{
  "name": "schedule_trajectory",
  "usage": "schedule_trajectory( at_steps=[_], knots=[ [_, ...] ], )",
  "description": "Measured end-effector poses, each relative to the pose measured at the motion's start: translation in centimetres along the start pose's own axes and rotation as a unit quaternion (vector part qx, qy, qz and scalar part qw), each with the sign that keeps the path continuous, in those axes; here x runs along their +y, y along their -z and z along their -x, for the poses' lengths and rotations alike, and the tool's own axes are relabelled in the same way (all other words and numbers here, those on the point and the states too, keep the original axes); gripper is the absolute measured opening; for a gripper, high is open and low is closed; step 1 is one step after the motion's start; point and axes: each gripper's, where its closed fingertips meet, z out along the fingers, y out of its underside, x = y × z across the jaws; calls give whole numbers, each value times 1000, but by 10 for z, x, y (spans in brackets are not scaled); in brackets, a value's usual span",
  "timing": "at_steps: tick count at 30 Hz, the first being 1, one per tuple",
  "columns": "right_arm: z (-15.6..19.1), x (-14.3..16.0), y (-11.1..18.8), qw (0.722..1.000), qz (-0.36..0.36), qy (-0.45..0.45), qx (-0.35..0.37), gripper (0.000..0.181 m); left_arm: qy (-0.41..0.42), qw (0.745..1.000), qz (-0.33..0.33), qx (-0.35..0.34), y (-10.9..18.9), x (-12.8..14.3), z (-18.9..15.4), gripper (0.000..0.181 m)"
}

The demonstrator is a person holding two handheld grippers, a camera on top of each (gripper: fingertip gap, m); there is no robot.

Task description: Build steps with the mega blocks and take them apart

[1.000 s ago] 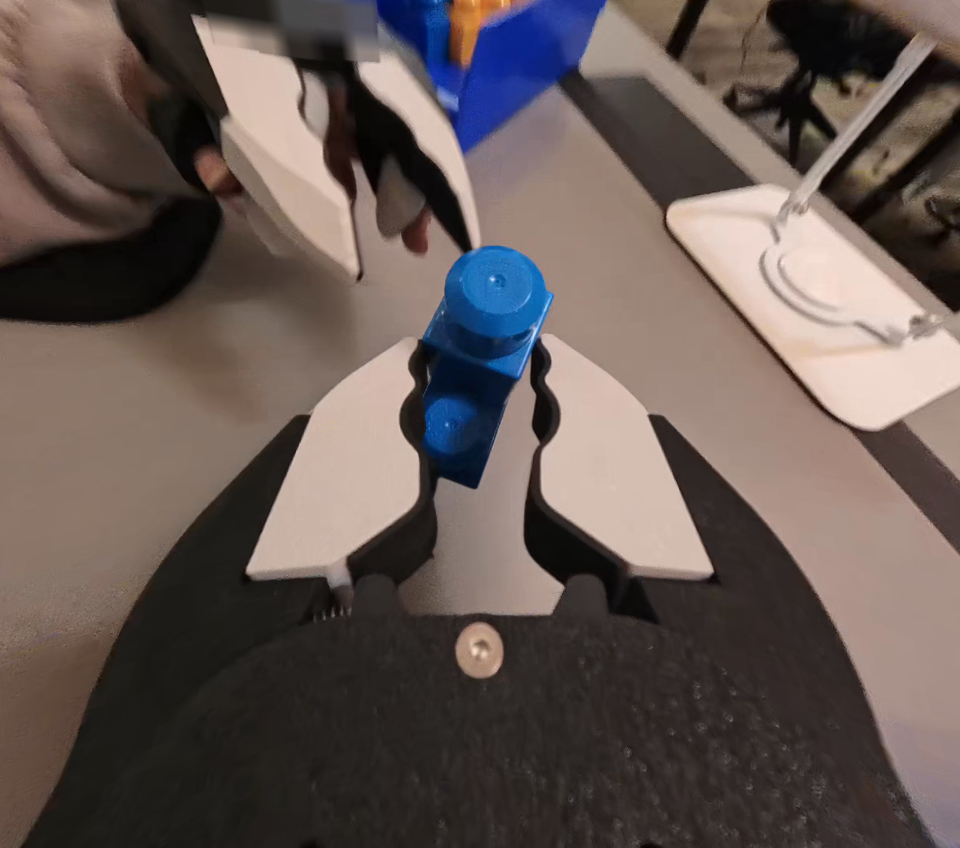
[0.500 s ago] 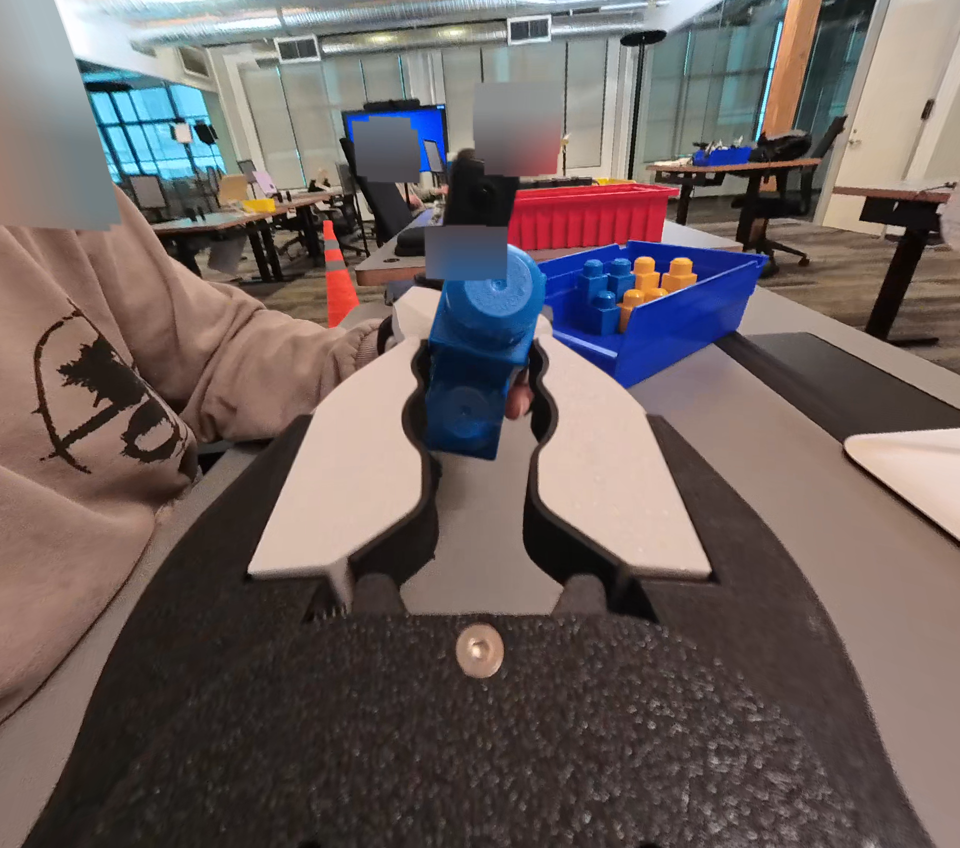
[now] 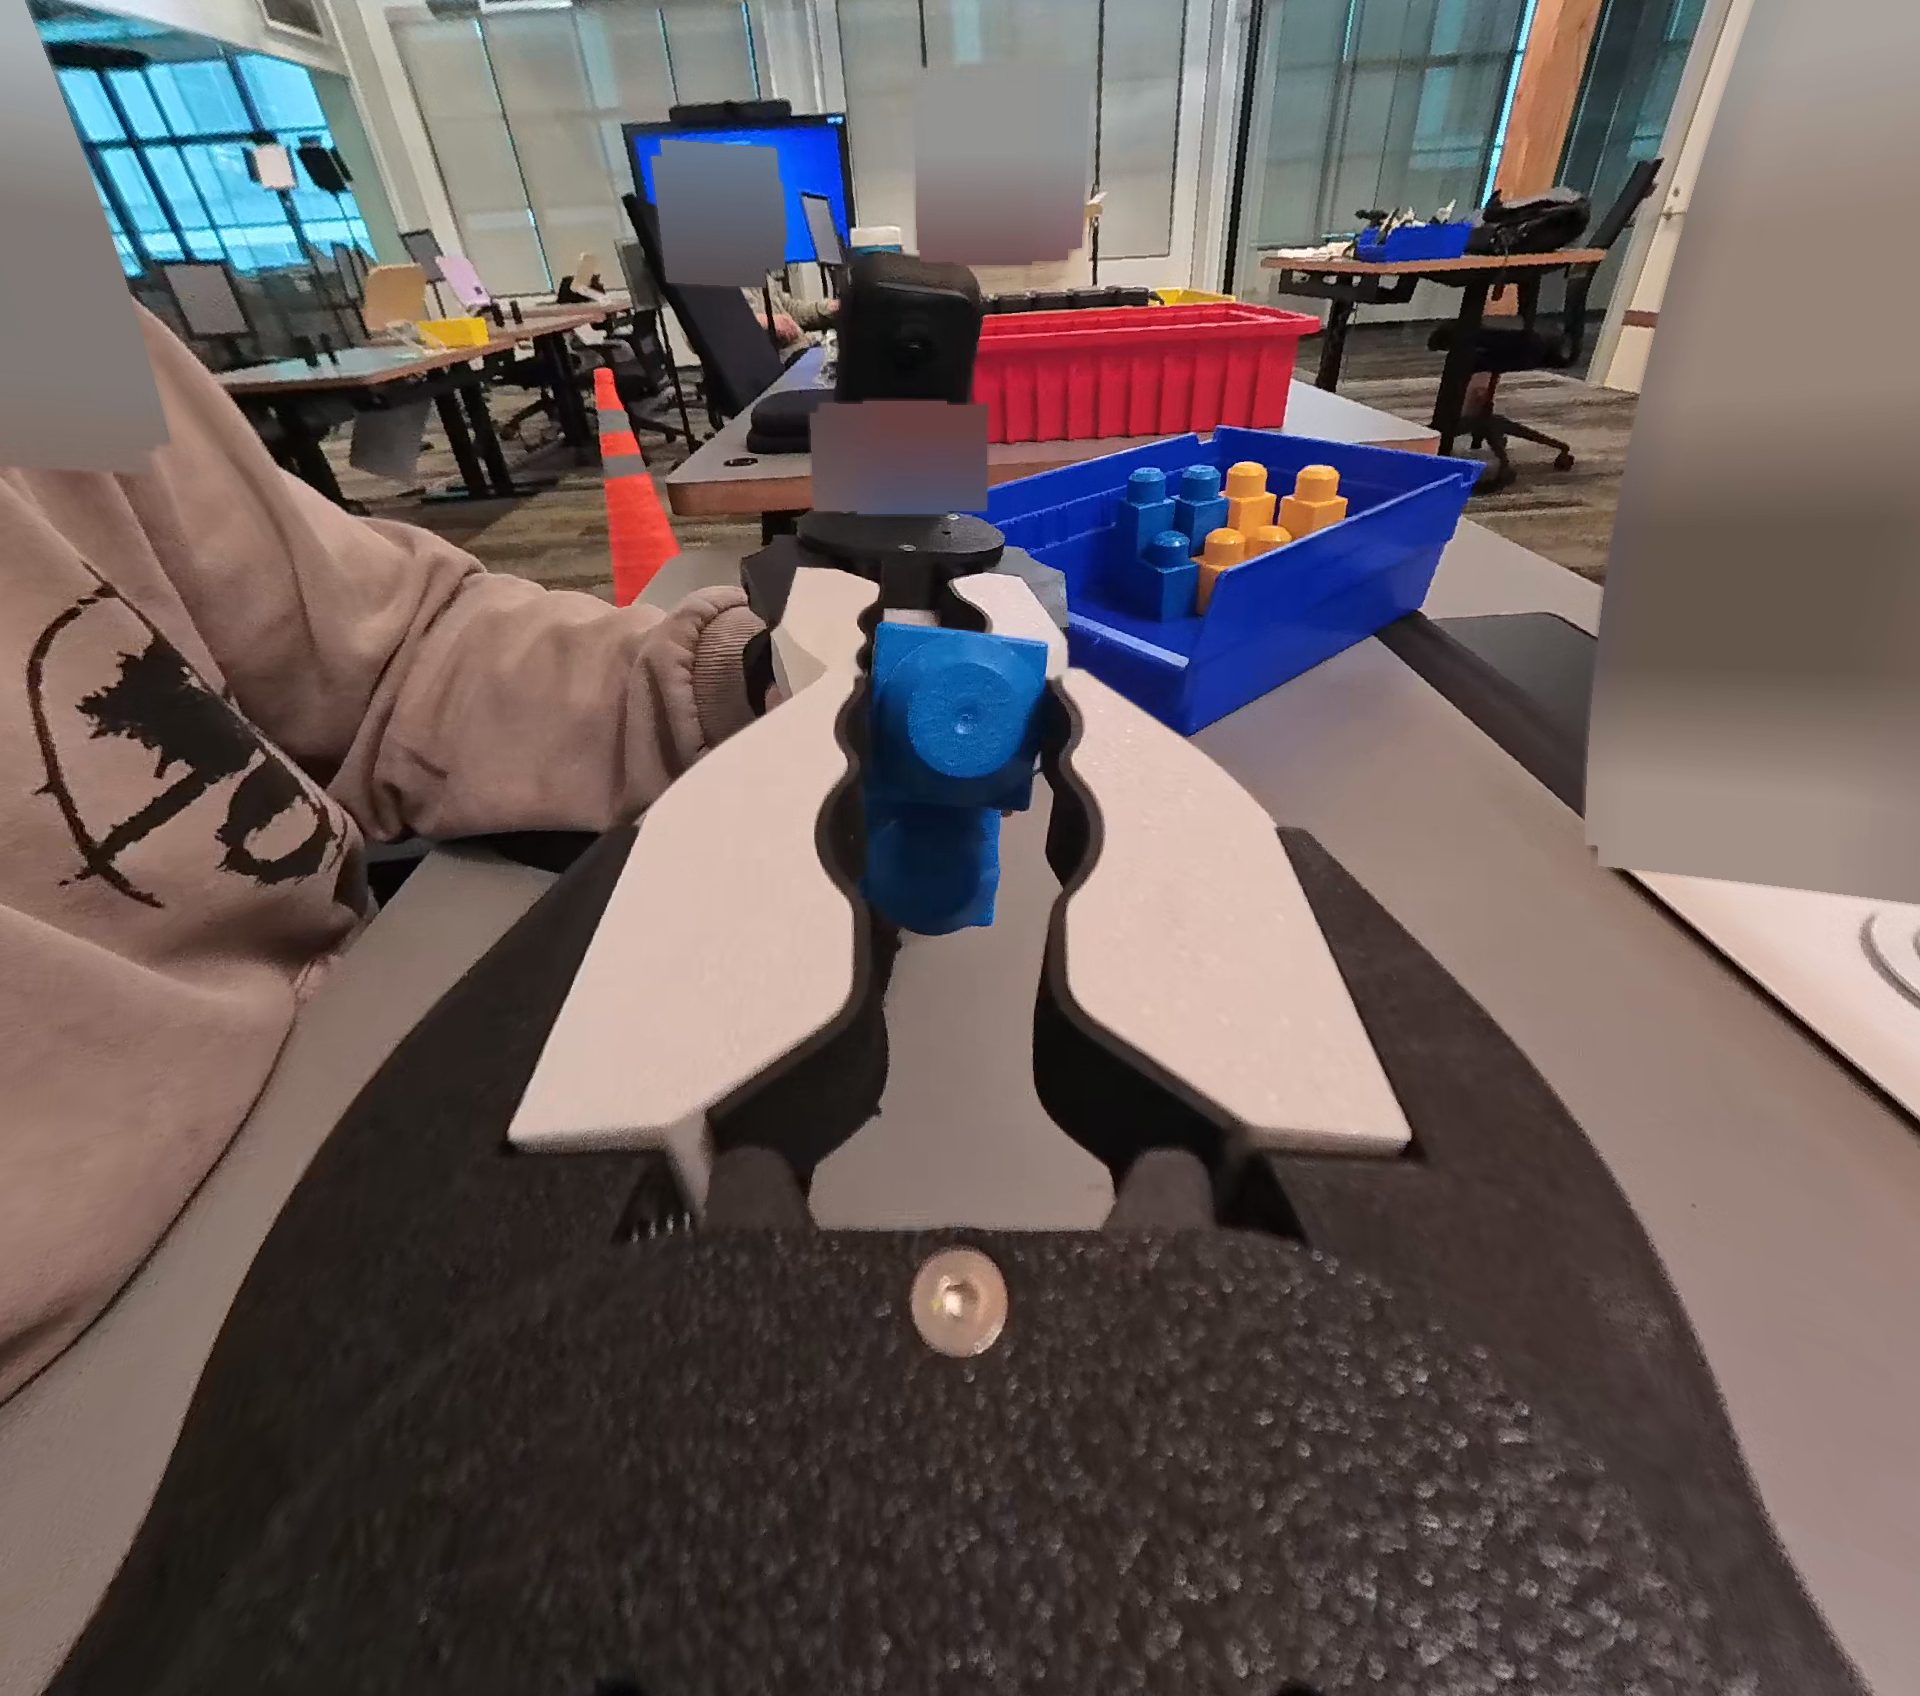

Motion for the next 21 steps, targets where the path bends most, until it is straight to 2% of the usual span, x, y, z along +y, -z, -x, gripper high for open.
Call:
schedule_trajectory(
  at_steps=[3,5,6,8,10,11,13,16,18,21],
  knots=[
    [2,-1,3,1000,14,13,-5,30,0,1000,2,2,0,1,-1,39],
    [-4,-23,18,999,-18,23,14,30,7,1000,-9,-10,6,-2,6,39],
    [-8,-40,33,999,-39,28,24,30,12,1000,-17,-14,11,-6,9,39],
    [-22,-69,67,994,-35,71,73,30,15,999,-35,-24,18,-13,15,39],
    [-43,-87,103,983,8,110,145,30,15,999,-42,-30,20,-17,17,39],
    [-58,-89,120,974,53,122,182,30,15,999,-42,-31,20,-17,18,39],
    [-93,-75,155,946,166,130,246,30,17,999,-36,-31,18,-13,19,39],
    [-137,-27,203,904,315,95,273,30,22,999,-29,-29,15,-8,18,39],
    [-154,8,224,889,368,48,269,30,17,999,-25,-29,13,-7,17,39],
    [-170,54,240,867,426,8,261,30,14,999,-23,-30,12,-6,16,39]
  ],
)
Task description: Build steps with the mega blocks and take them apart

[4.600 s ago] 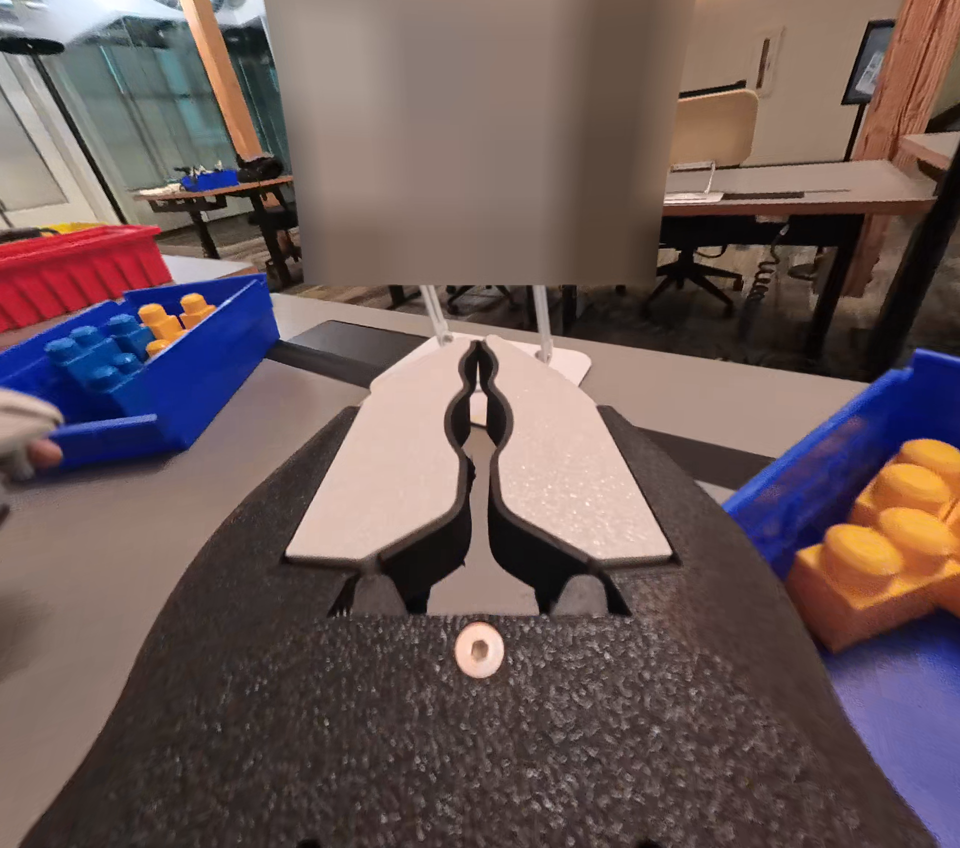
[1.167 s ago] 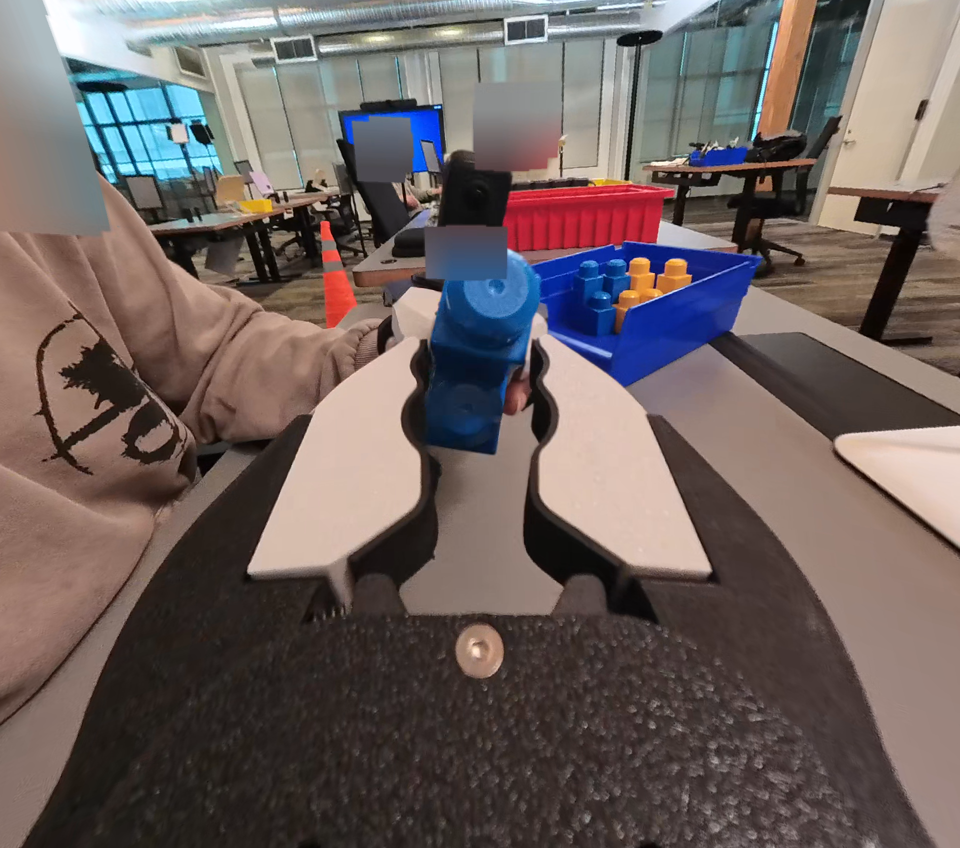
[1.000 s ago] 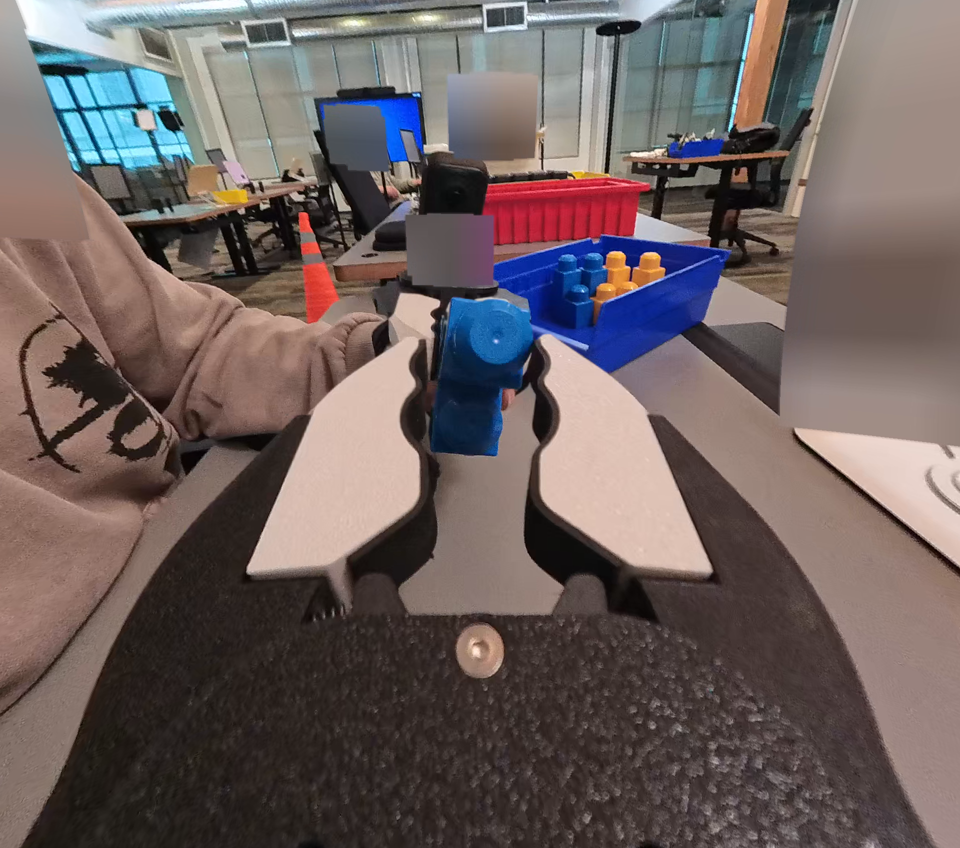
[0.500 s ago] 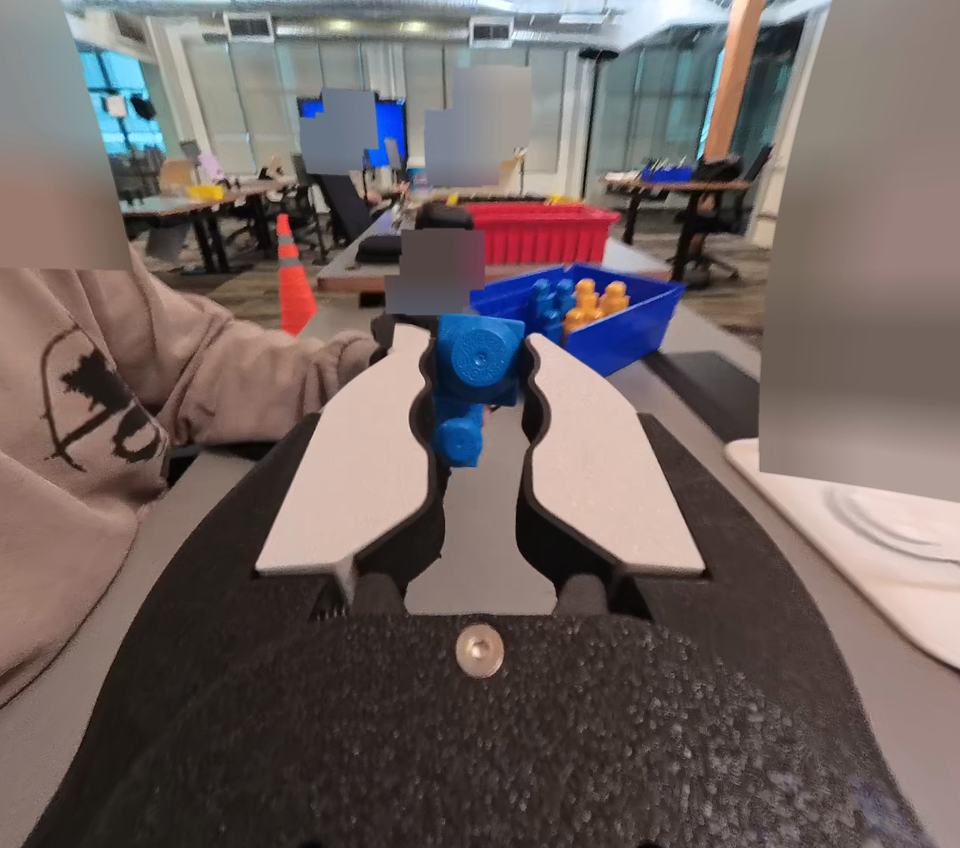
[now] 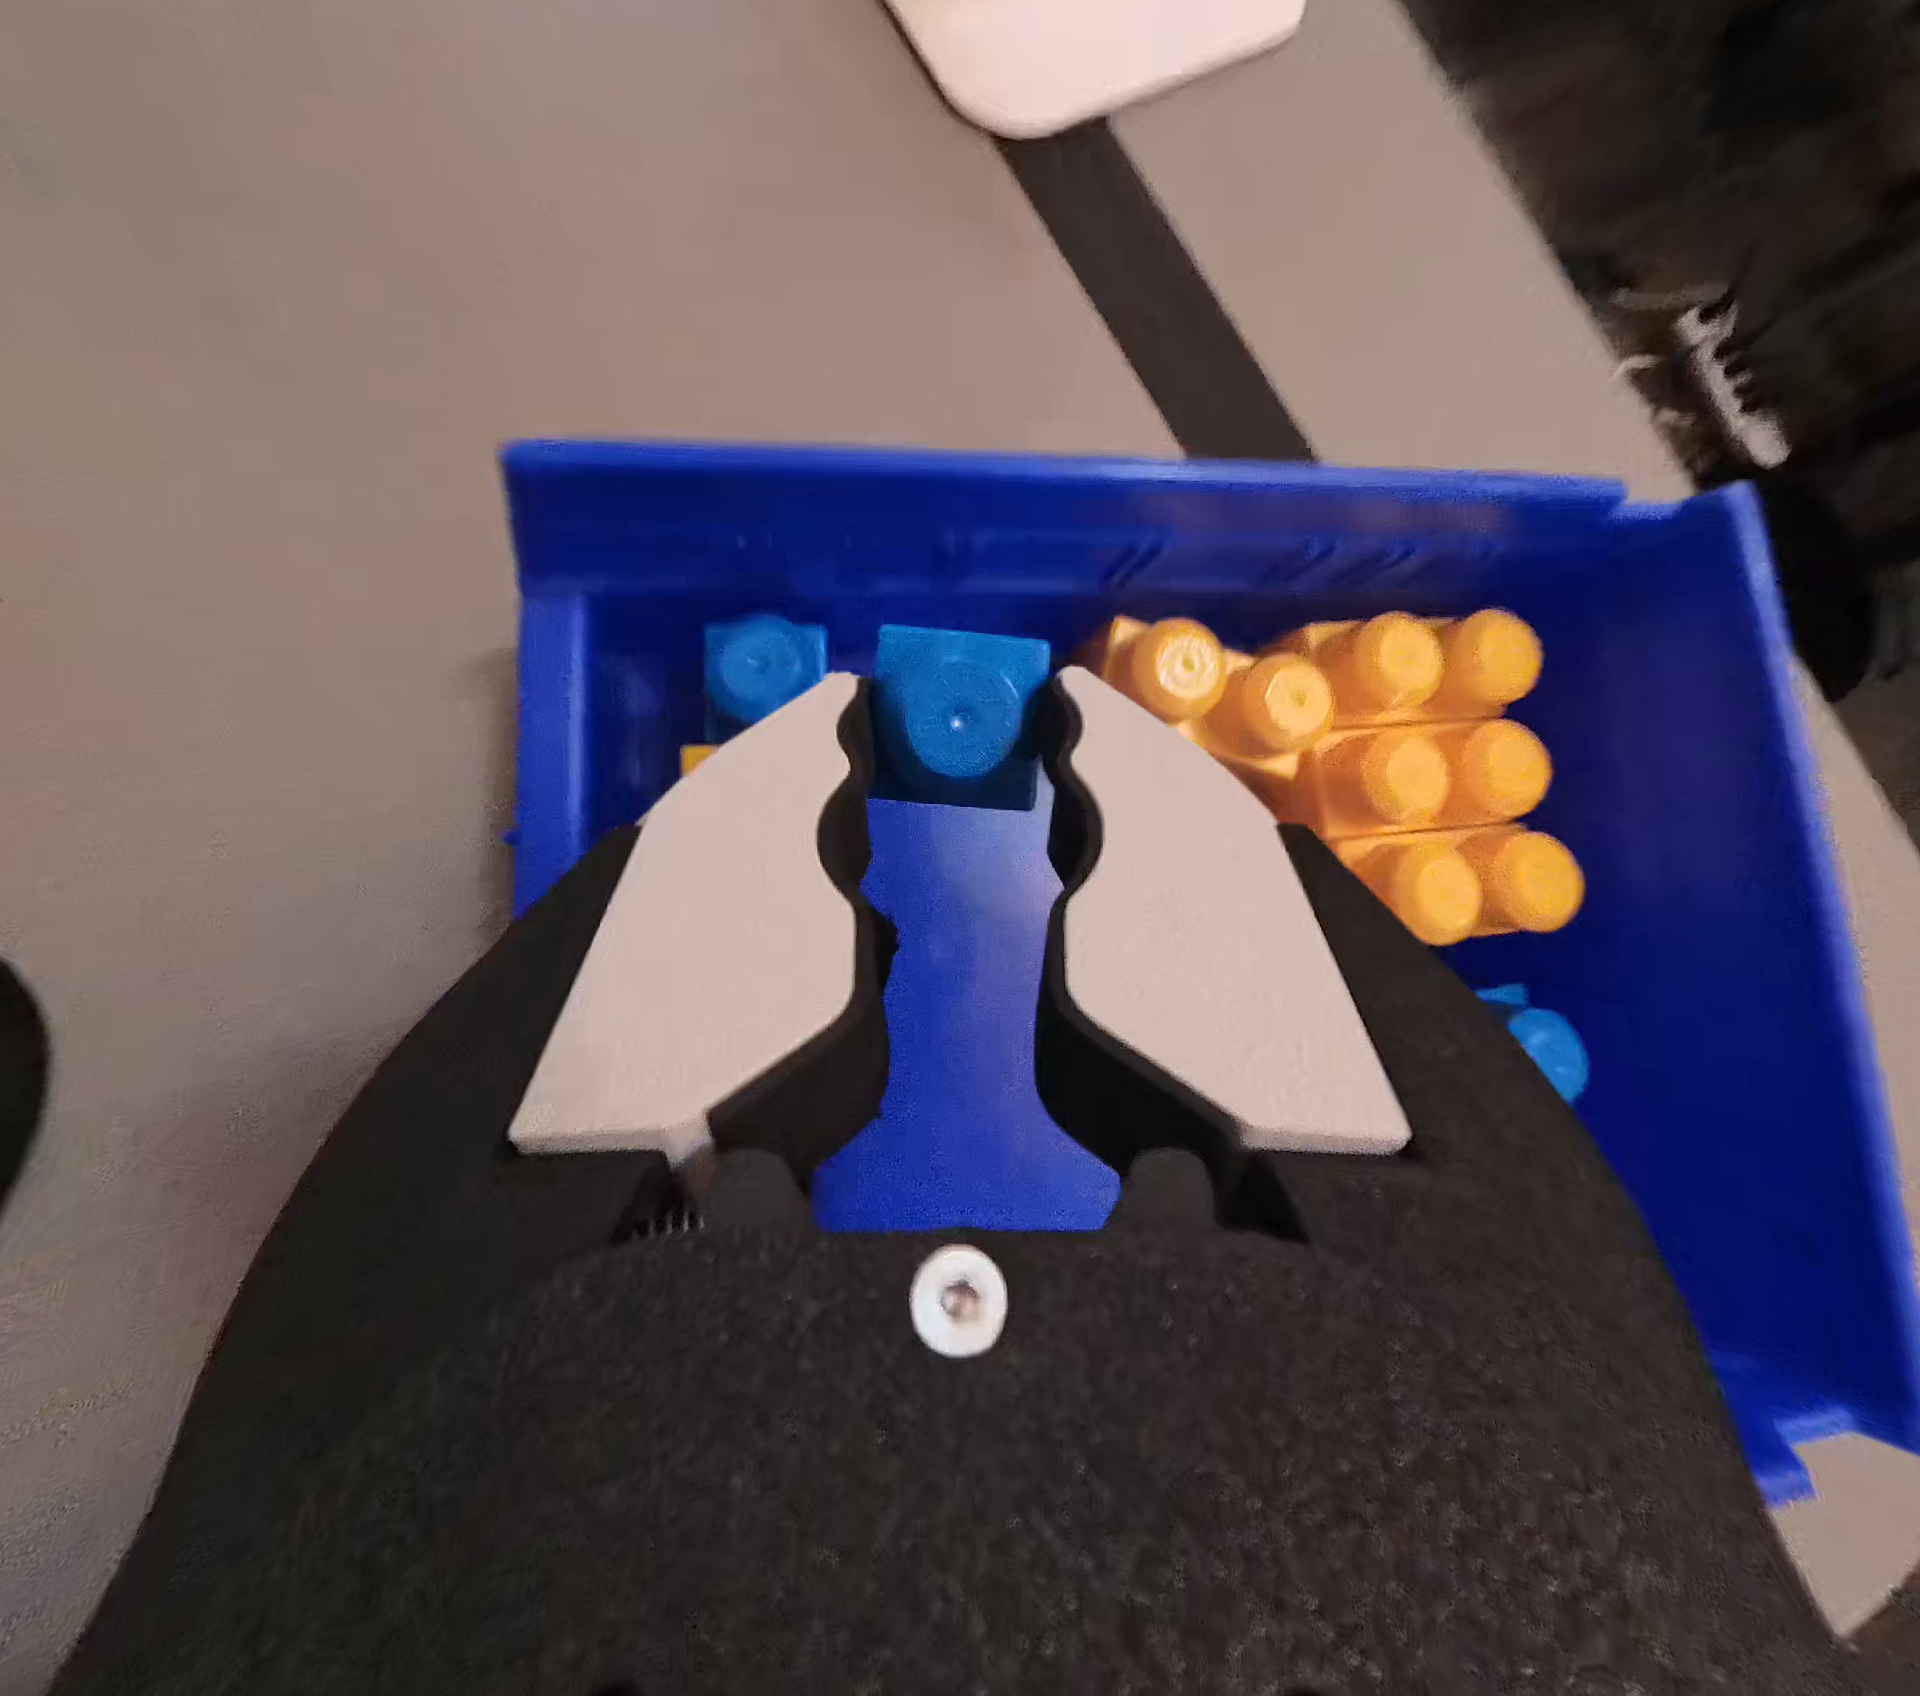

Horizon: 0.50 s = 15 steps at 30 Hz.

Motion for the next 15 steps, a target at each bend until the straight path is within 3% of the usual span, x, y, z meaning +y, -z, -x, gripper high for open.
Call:
schedule_trajectory(
  at_steps=[6,15],
  knots=[
    [5,27,-47,996,80,17,-38,31,6,1000,5,0,0,4,2,39],
    [22,25,-67,990,89,15,-111,31,1,1000,5,3,0,4,0,39]
  ],
)
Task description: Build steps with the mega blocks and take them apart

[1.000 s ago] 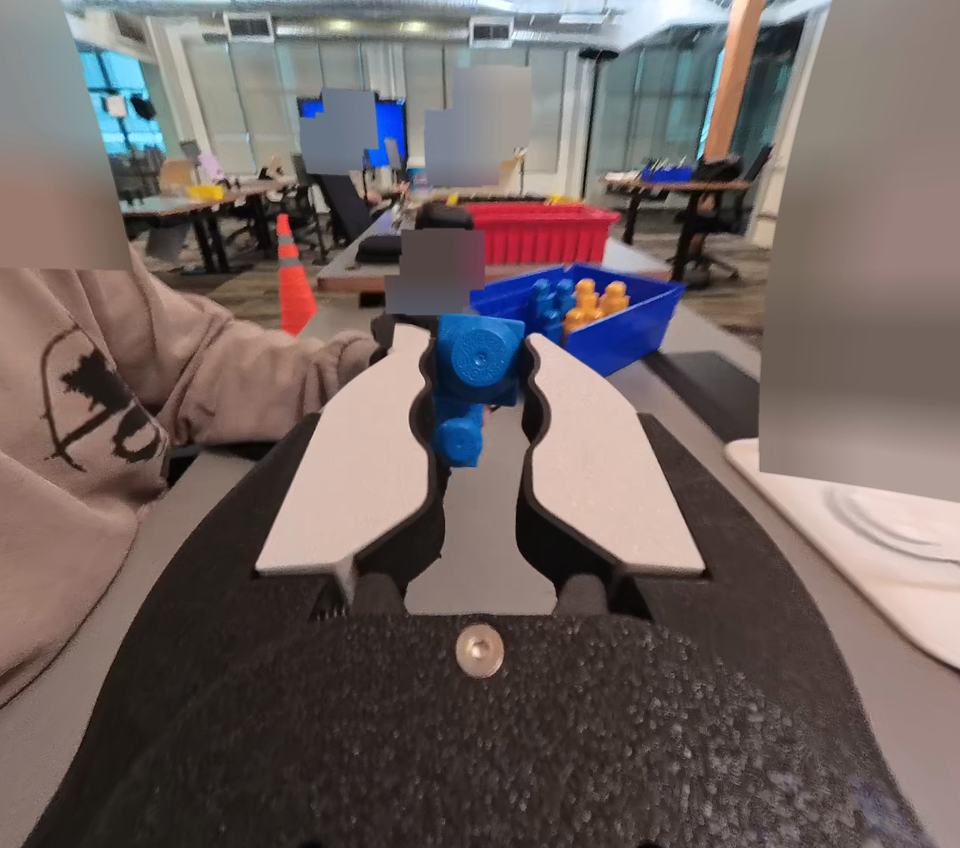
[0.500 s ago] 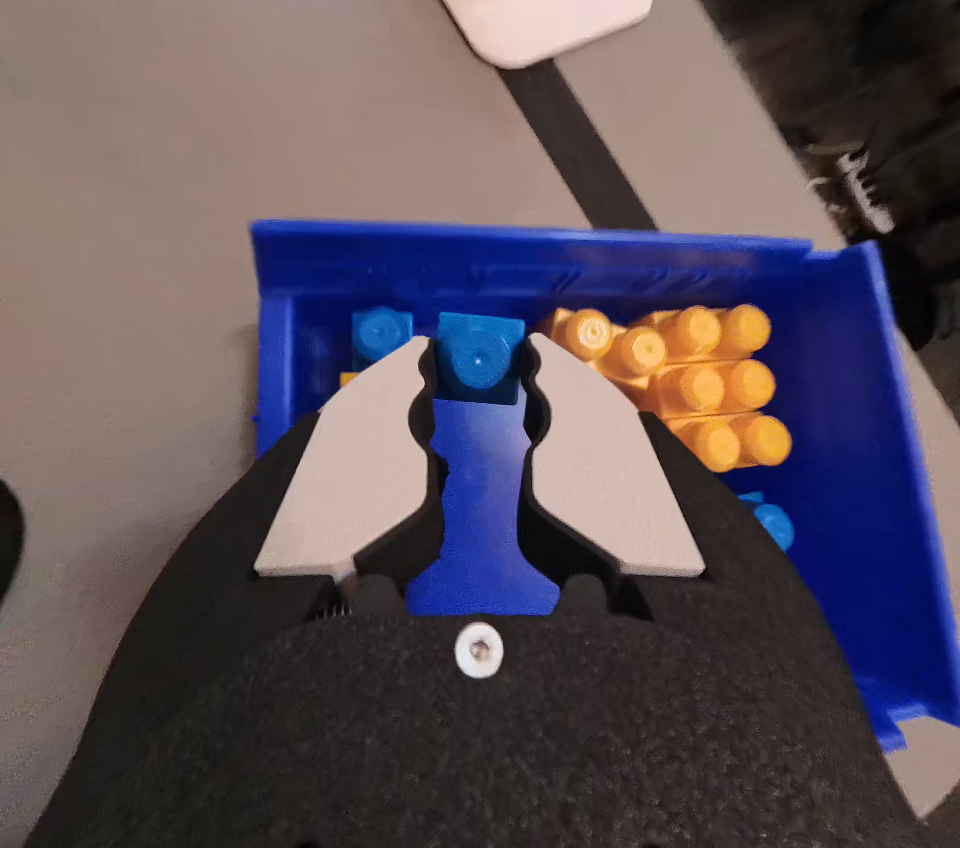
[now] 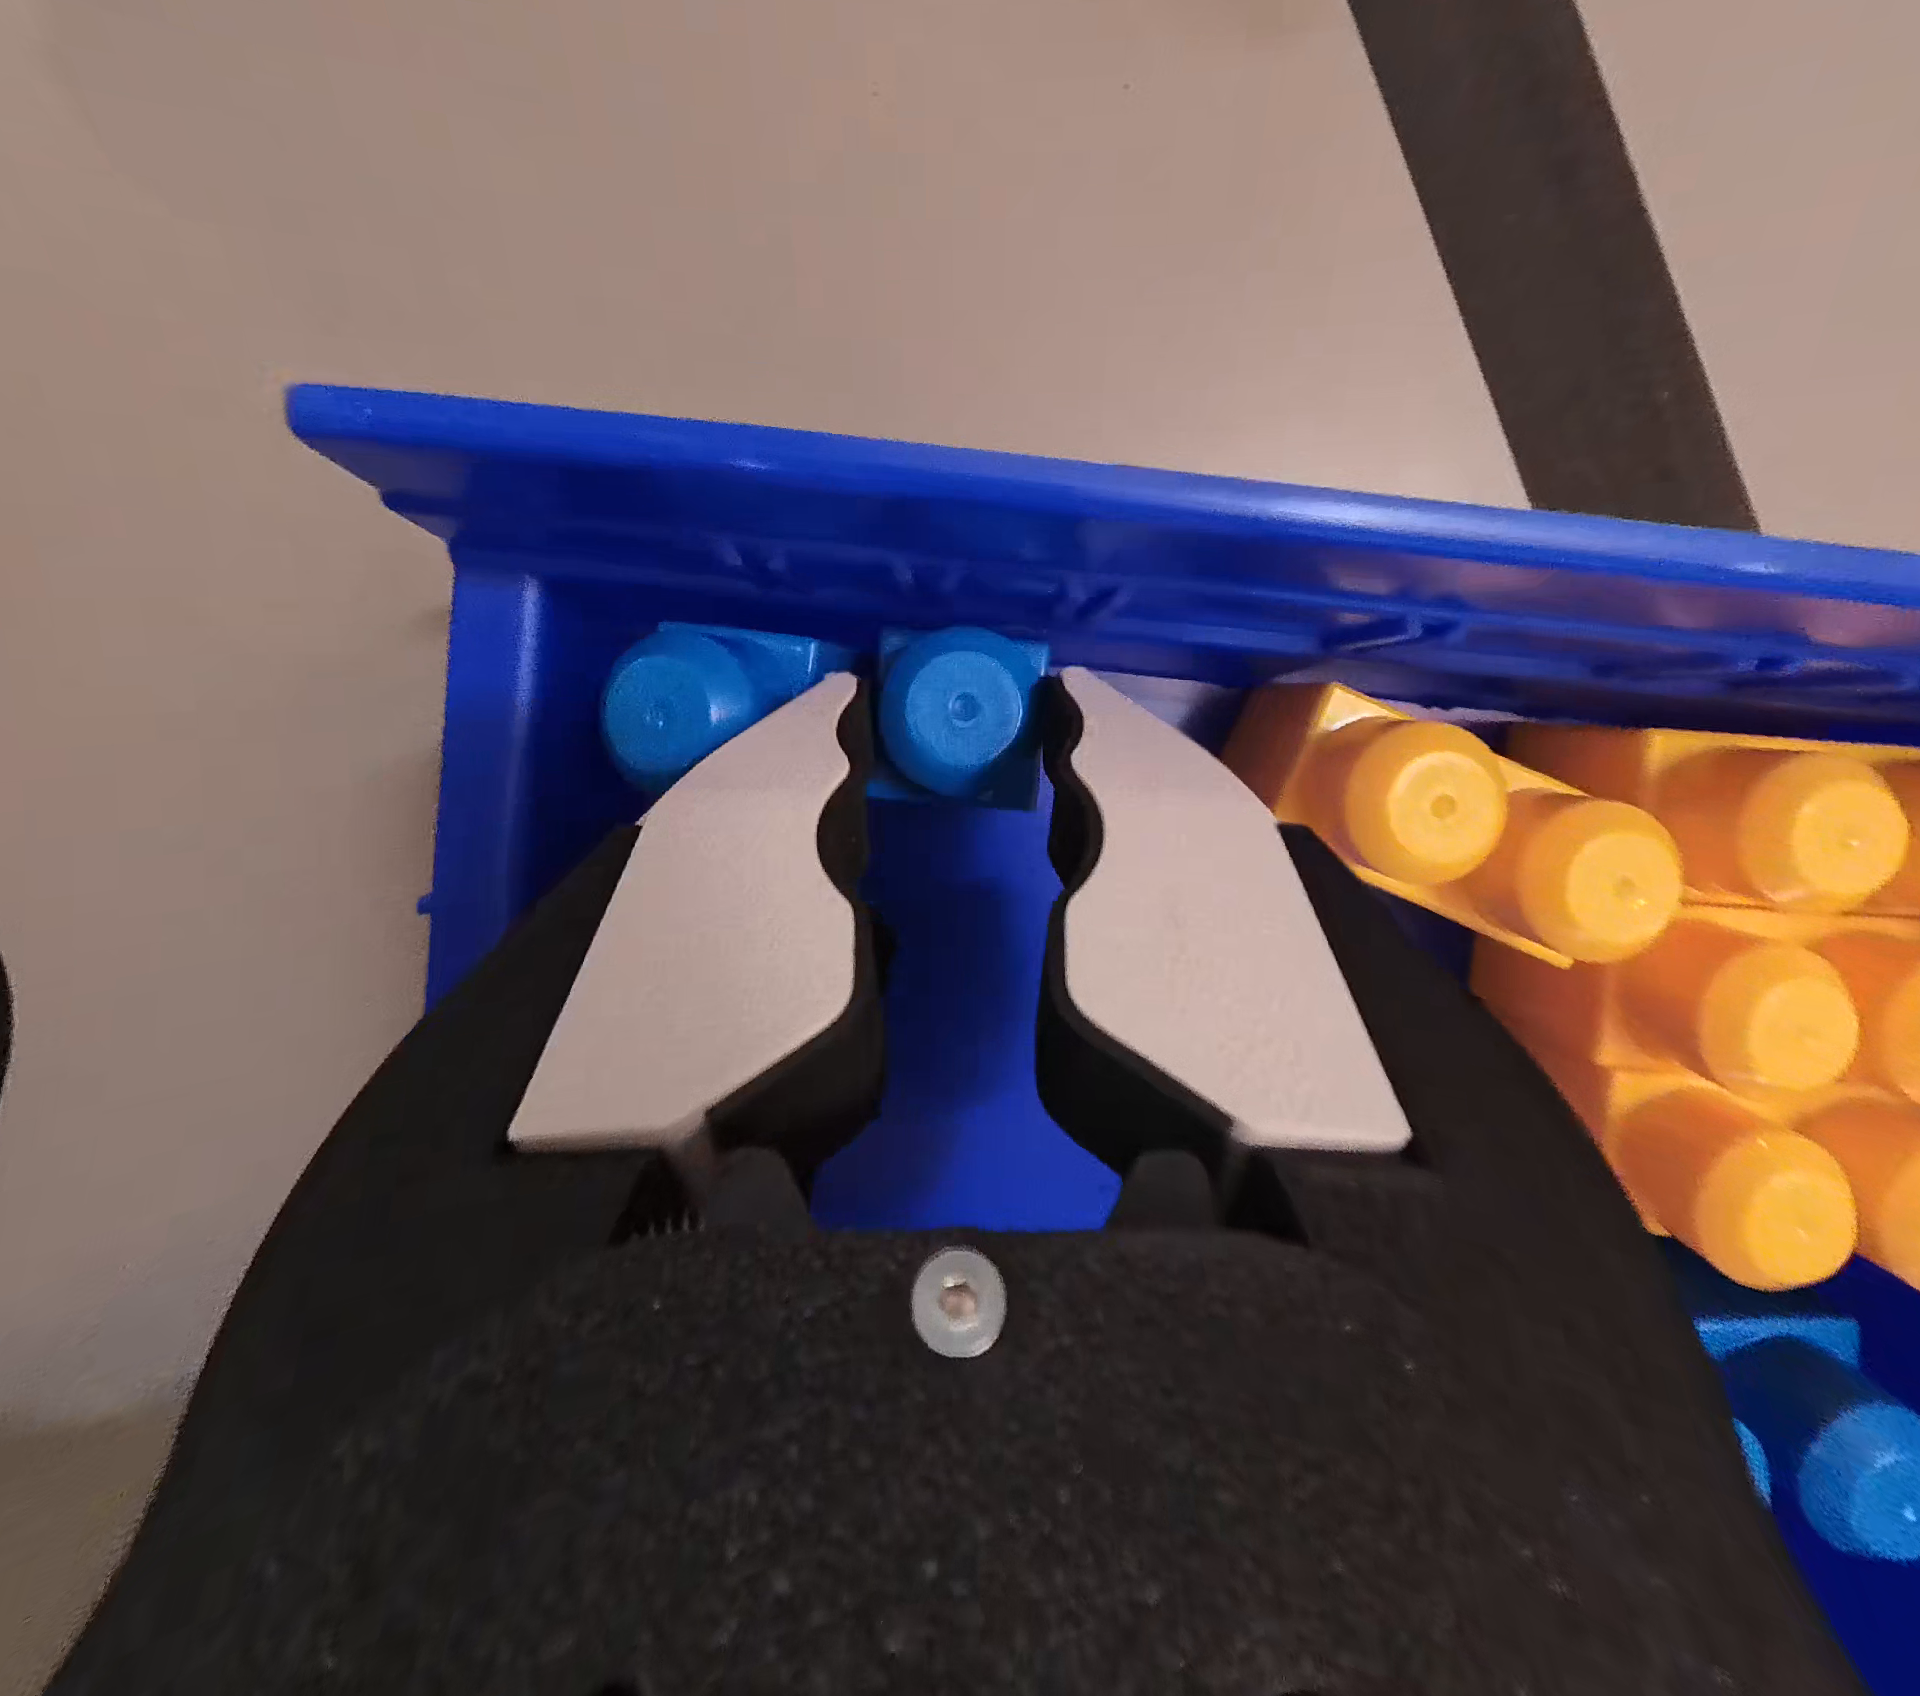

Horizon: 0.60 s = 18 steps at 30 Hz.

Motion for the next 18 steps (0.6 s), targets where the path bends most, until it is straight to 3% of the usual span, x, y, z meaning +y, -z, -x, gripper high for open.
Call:
schedule_trajectory(
  at_steps=[5,10,14,18],
  knots=[
    [-4,-1,11,1000,-2,-8,12,40,3,1000,-4,-2,0,-1,1,39],
    [-1,-35,62,994,-87,-12,58,43,-1,1000,-11,-1,-1,-3,-2,39],
    [67,-93,85,979,-200,39,17,42,-12,1000,-25,3,-5,-5,-6,39],
    [156,-140,77,956,-278,80,-55,41,-35,998,-45,13,-11,-9,-18,39]
  ],
)
